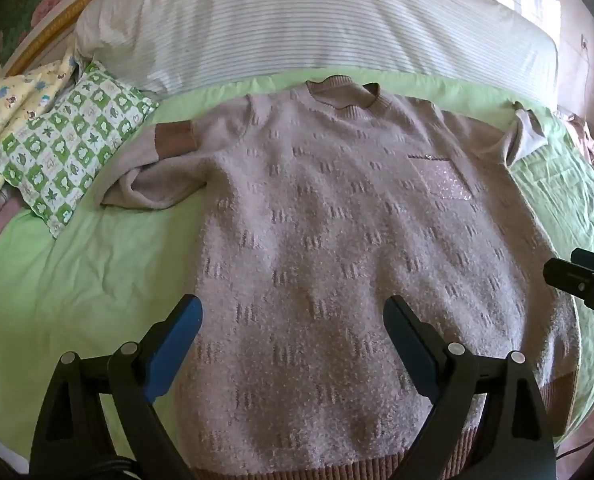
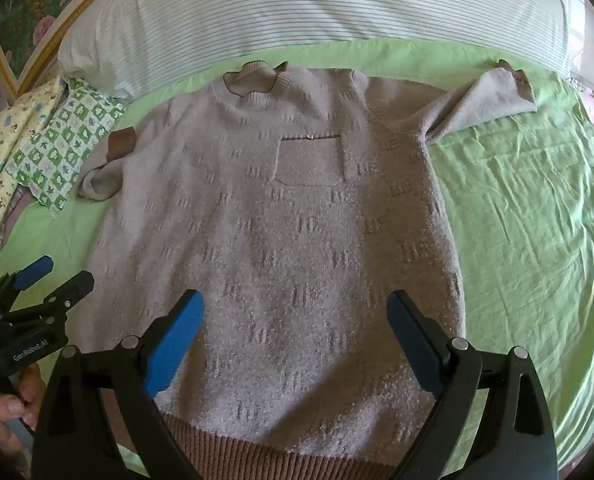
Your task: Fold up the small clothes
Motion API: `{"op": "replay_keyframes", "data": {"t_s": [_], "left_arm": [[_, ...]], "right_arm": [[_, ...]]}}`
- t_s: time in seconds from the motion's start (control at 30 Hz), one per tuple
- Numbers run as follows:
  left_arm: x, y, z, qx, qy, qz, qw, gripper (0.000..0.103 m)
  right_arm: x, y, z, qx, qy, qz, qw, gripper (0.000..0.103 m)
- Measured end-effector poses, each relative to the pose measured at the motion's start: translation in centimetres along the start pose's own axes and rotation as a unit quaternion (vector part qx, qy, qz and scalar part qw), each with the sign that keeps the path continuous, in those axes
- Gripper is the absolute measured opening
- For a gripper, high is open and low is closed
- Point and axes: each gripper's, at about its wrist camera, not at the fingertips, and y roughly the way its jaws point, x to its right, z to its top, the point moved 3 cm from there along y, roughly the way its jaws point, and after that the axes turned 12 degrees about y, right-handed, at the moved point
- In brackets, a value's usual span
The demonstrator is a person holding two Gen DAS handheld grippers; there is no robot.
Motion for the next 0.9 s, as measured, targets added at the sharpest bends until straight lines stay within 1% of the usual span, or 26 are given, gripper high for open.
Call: {"op": "replay_keyframes", "data": {"t_s": [0.27,0.53,0.63,0.77,0.87,0.9], "left_arm": [[0.0,0.4,0.2,-0.005,-0.003,-0.001,1.0000,0.093],[-0.2,1.2,-0.1,-0.002,-0.004,-0.004,1.0000,0.093],[-0.1,1.1,0.4,-0.006,-0.006,-0.007,0.9999,0.093],[-0.1,1.5,0.6,-0.008,-0.012,-0.019,0.9997,0.093],[0.2,1.7,0.7,-0.015,-0.023,-0.036,0.9990,0.093],[0.3,1.8,0.8,-0.014,-0.021,-0.034,0.9991,0.093]], "right_arm": [[0.0,0.0,0.0,0.000,0.000,0.000,1.000,0.093],[0.0,0.3,0.4,-0.005,0.006,0.000,1.000,0.093],[0.1,0.4,0.4,-0.006,0.007,0.000,1.000,0.093],[0.1,0.5,0.5,-0.006,0.008,0.000,1.000,0.093],[0.3,0.7,0.8,-0.006,0.010,0.000,1.000,0.093],[0.4,0.7,0.8,-0.006,0.012,0.000,1.000,0.093]]}}
